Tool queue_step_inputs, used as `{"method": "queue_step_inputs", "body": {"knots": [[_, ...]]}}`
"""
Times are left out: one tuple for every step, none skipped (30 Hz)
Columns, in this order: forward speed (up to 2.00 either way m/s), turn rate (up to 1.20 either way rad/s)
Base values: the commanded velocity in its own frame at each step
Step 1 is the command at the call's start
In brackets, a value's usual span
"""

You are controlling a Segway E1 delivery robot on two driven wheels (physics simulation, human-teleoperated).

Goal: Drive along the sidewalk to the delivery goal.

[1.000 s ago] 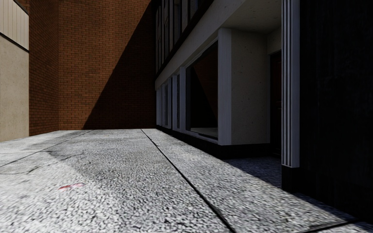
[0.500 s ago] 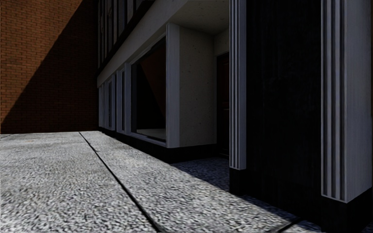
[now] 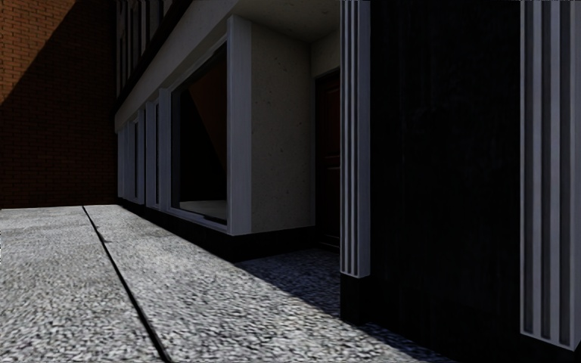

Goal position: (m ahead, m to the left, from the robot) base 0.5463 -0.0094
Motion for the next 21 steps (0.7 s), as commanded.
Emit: {"method": "queue_step_inputs", "body": {"knots": [[1.37,0.24],[1.45,0.00],[1.50,0.00],[1.50,0.00],[1.51,0.00],[1.51,0.00],[1.51,0.00],[1.51,0.00],[1.51,0.00],[1.51,0.00],[1.51,0.00],[1.51,0.00],[1.36,0.00],[1.19,0.00],[0.92,0.00],[0.76,0.00],[0.55,0.00],[0.39,0.00],[0.20,0.00],[0.05,0.00],[0.00,0.00]]}}
